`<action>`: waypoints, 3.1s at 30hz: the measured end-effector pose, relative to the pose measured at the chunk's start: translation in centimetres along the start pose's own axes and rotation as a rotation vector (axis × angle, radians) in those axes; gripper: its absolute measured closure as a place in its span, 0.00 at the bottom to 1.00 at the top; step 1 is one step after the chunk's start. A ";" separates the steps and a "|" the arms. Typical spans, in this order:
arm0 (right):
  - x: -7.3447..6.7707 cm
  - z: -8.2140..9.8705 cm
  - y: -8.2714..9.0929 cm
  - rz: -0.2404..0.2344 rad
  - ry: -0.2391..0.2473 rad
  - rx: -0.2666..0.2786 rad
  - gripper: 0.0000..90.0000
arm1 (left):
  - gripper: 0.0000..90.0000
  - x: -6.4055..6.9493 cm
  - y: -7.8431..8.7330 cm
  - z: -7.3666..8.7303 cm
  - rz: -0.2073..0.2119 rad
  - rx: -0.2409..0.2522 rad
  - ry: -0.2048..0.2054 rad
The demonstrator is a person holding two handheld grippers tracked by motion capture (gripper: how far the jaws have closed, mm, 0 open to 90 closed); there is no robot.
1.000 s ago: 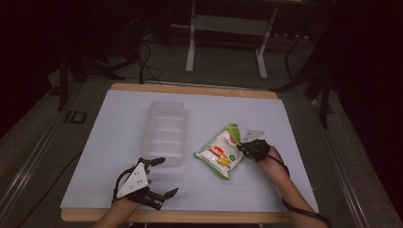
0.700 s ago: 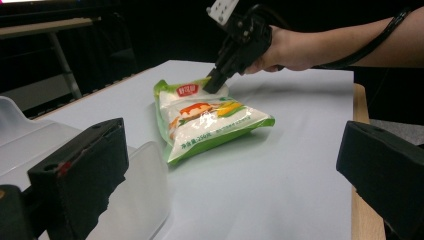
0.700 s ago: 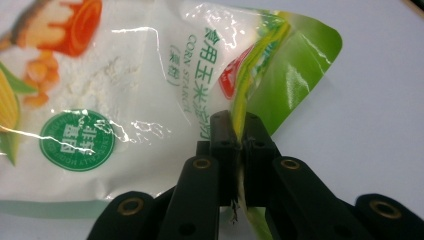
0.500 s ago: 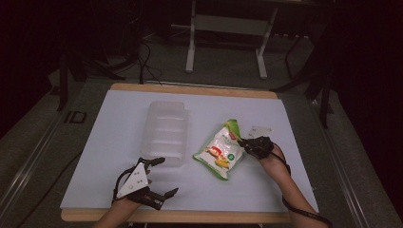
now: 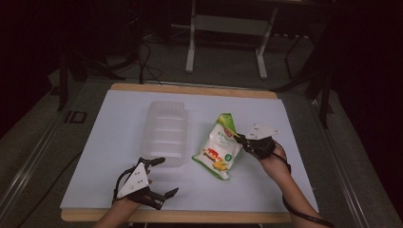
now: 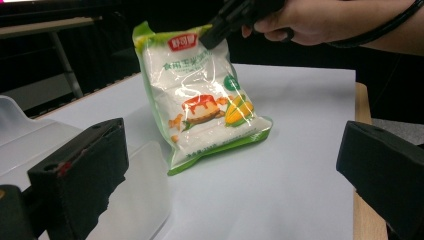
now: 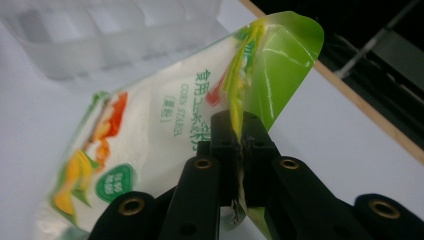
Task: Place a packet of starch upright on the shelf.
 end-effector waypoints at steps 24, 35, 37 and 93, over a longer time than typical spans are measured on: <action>-2.2 -4.5 7.4 -0.041 0.110 0.269 0.97 | 0.01 0.5 -0.1 -1.4 -0.059 -0.043 0.005; -4.5 -5.8 11.1 -0.097 0.225 0.321 0.97 | 0.01 0.1 0.2 -6.1 0.075 -0.058 0.113; -5.1 -6.1 11.7 -0.107 0.241 0.338 0.97 | 0.01 -0.3 0.1 -7.1 0.119 -0.042 0.146; -8.2 -6.5 12.3 -0.152 0.336 0.406 0.92 | 0.88 0.0 -5.0 -12.7 0.478 -0.155 0.070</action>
Point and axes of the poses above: each handheld gripper's, and its own axes: y roughly backward along the jaws, z roughly out of its underside, x roughly to its right, the point moved 7 cm from there along -y, roughly forward along the jaws, and after that the axes turned 10 degrees about -x, right-handed, at the moved point
